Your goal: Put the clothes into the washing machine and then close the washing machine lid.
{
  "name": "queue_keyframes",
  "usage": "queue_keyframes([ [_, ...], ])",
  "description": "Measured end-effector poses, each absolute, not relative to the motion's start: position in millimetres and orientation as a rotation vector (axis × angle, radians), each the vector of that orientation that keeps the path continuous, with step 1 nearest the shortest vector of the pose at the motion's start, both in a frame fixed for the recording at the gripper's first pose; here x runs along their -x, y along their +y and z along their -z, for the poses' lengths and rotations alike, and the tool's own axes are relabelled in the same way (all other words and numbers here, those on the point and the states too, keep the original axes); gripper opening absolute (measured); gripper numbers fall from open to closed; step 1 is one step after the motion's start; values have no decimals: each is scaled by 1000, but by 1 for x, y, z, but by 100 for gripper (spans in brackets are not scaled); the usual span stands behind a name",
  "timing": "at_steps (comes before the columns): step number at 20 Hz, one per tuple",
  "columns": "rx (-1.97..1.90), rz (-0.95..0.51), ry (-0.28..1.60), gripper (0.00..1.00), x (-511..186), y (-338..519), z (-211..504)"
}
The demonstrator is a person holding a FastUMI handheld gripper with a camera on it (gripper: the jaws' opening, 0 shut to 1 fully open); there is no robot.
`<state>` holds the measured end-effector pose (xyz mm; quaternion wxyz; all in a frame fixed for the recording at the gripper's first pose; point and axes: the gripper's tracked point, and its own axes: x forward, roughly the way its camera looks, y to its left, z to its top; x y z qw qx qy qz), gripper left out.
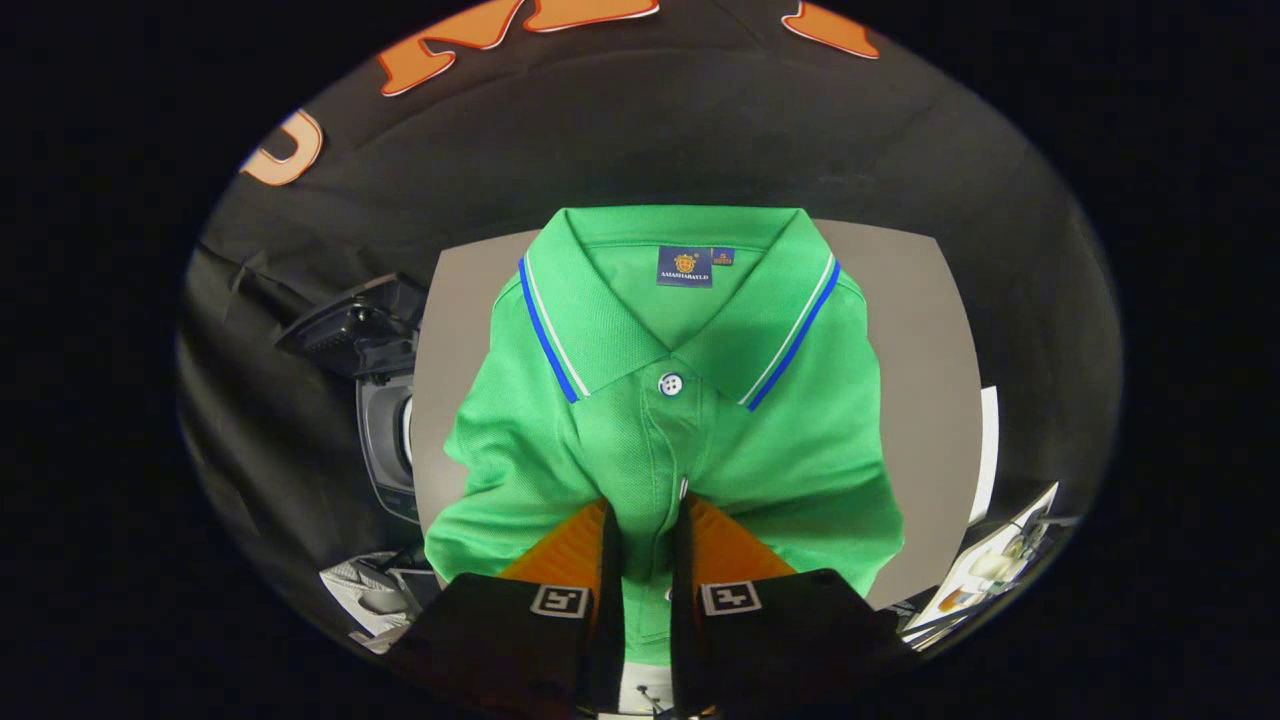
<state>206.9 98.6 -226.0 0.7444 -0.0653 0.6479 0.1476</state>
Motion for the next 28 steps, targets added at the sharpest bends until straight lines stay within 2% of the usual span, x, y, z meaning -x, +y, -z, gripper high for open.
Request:
queue_keyframes([
  [2,154,-333,1333,9,-210,98,225],
  [4,122,-353,1195,8,-209,98,226],
  [8,-26,-346,749,8,-217,98,216],
  [12,24,-264,458,8,-216,97,203],
  [14,68,-278,336,8,-205,100,187],
  [20,-62,-319,120,8,-171,112,131],
  [28,-58,-420,-3,8,-98,128,55],
])
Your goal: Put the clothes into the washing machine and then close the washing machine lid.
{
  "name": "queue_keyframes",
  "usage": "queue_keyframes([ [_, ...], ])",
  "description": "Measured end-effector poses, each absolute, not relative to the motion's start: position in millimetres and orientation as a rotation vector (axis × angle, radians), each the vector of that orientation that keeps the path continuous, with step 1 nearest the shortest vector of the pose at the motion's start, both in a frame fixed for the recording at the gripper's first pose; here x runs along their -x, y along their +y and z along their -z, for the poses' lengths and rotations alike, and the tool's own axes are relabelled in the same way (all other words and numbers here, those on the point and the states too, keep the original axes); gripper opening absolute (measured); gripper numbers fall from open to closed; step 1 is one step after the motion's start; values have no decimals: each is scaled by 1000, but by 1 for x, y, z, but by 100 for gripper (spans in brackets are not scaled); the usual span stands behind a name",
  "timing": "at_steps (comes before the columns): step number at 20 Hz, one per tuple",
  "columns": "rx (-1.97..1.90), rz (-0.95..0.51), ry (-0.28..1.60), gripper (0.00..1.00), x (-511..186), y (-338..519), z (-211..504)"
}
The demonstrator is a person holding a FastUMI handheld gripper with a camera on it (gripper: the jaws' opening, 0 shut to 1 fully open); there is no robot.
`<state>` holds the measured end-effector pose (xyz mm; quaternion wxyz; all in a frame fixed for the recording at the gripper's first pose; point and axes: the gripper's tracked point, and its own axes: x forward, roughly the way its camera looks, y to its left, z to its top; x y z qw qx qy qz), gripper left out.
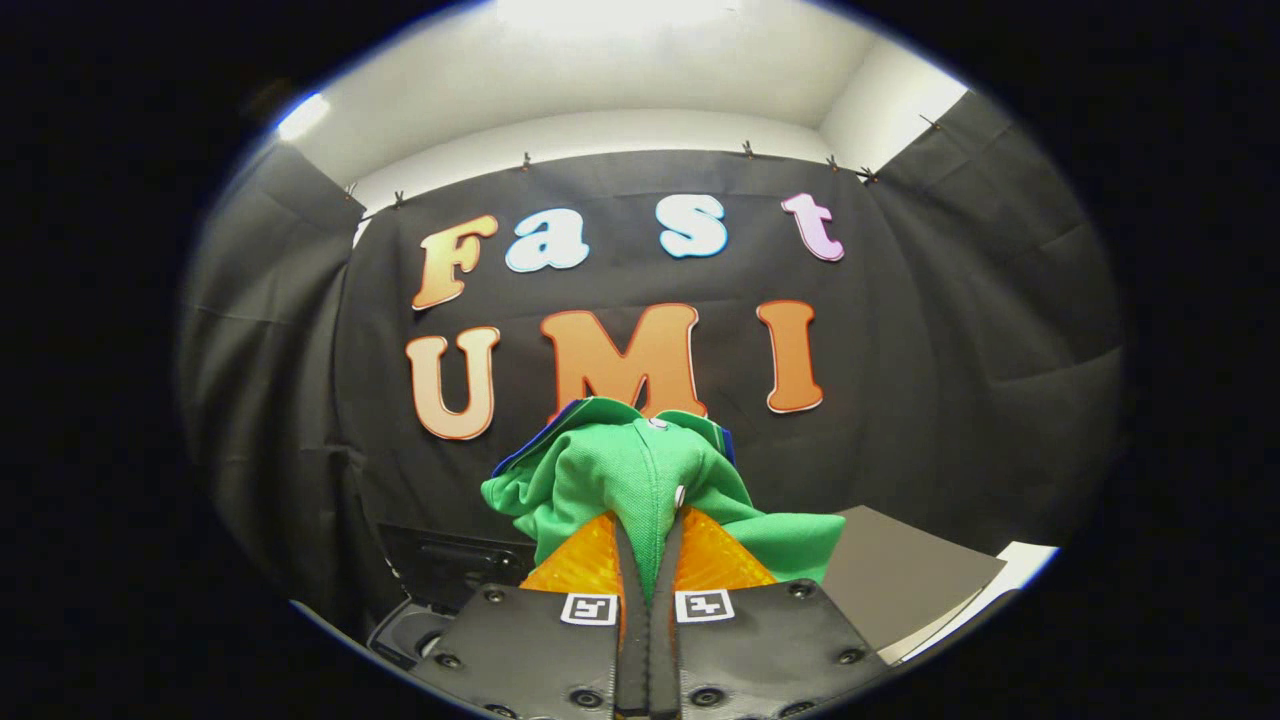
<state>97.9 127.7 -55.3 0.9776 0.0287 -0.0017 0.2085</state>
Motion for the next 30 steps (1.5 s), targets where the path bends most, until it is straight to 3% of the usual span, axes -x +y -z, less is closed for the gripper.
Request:
queue_keyframes([
  [7,-83,-580,-30,8,-66,242,36],
  [14,-88,-689,48,8,-50,355,88],
  [21,-58,-659,230,8,-59,429,207],
  [30,-24,-541,503,8,-86,460,388],
])
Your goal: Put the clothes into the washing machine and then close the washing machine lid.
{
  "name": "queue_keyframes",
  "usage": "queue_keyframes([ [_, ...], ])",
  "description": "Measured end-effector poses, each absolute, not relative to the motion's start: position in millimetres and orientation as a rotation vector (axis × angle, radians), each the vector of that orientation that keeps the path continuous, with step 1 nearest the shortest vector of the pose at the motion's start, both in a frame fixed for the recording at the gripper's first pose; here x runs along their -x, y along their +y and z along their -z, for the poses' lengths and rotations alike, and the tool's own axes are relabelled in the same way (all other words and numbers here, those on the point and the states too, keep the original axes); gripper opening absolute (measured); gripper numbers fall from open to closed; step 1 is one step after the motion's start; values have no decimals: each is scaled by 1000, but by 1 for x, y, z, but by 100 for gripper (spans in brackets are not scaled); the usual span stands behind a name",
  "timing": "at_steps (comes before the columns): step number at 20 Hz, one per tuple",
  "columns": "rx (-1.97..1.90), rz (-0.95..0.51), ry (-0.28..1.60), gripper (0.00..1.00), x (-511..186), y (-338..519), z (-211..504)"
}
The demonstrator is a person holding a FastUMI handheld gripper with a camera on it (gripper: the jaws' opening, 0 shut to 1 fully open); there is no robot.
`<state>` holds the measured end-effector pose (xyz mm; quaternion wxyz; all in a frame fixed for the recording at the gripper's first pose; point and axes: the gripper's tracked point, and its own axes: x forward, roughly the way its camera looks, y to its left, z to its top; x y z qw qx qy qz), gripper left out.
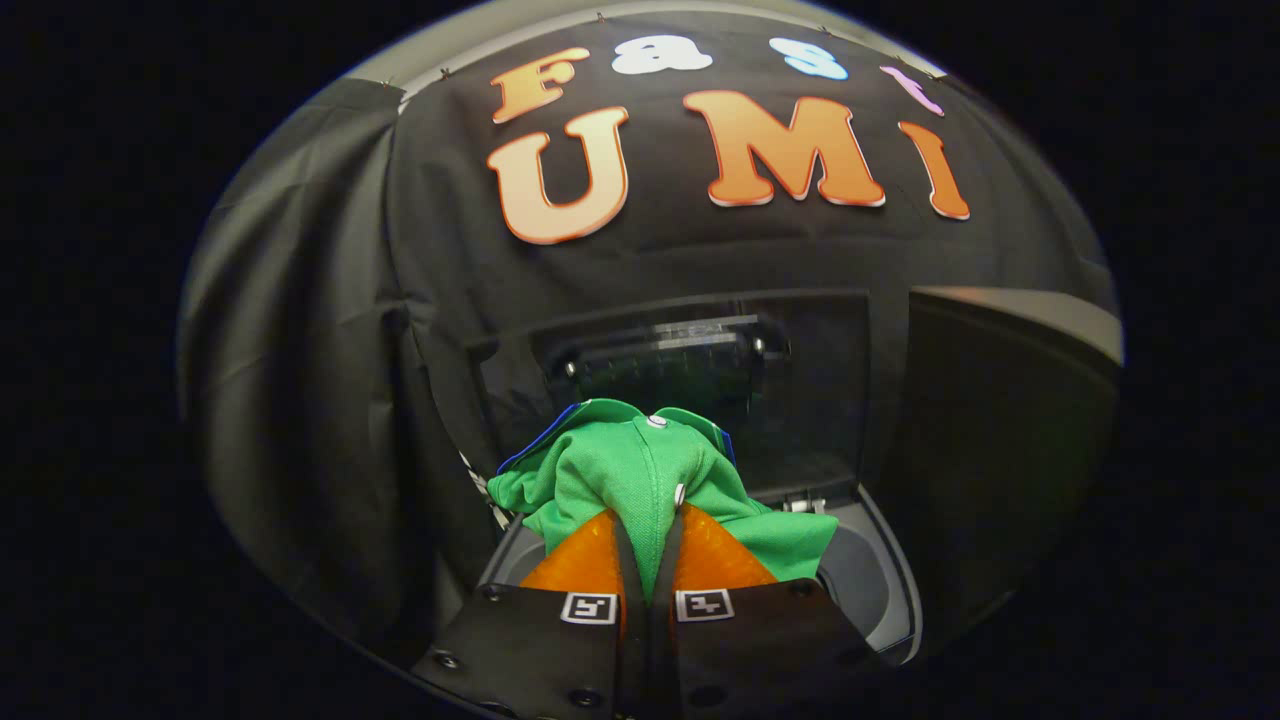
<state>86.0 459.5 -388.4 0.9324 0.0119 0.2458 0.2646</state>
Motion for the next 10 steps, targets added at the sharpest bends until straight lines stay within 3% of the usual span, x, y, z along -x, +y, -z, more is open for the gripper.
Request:
queue_keyframes([
  [5,22,-514,664,8,-66,460,472],
  [10,49,-489,775,8,-53,454,501],
])
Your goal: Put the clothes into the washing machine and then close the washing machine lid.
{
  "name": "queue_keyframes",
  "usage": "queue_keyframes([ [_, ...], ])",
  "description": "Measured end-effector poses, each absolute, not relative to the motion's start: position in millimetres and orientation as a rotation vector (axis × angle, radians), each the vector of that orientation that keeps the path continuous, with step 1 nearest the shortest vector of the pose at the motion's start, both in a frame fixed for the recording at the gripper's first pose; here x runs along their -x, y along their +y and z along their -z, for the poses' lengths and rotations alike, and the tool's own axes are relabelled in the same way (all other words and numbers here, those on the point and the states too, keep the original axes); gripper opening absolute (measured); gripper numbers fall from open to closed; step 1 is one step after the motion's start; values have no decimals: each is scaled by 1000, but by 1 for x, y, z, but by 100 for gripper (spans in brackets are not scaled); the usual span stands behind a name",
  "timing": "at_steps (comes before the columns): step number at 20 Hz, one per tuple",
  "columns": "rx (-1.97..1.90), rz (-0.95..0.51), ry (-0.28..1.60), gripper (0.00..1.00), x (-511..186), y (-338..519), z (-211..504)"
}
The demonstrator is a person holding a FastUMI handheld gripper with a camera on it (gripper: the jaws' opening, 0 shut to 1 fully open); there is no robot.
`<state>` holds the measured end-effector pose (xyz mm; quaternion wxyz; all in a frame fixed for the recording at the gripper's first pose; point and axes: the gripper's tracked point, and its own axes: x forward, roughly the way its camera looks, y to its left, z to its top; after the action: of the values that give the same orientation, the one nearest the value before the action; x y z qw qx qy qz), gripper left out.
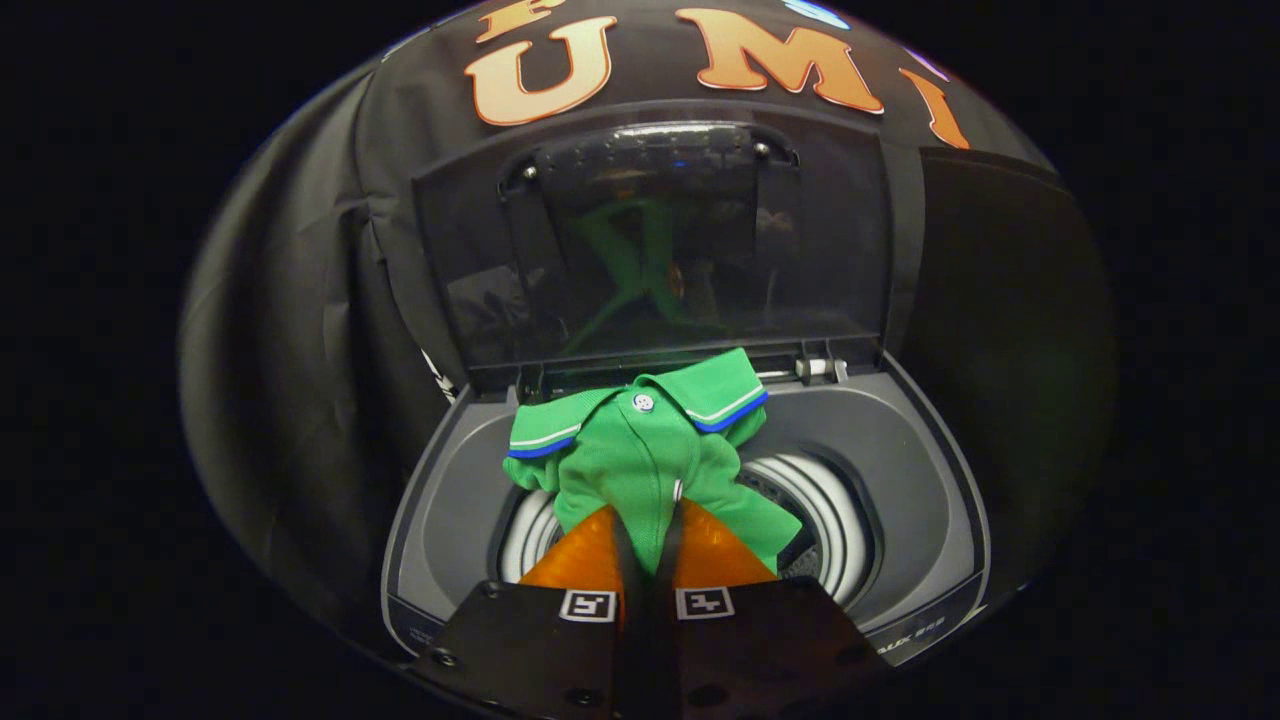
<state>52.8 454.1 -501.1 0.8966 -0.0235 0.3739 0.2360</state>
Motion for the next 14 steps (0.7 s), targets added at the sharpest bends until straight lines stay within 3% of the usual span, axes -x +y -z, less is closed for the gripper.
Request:
queue_keyframes([
  [6,63,-433,955,8,-41,443,532],
  [12,42,-418,958,9,-45,442,536],
  [14,48,-435,992,45,-40,441,535],
])
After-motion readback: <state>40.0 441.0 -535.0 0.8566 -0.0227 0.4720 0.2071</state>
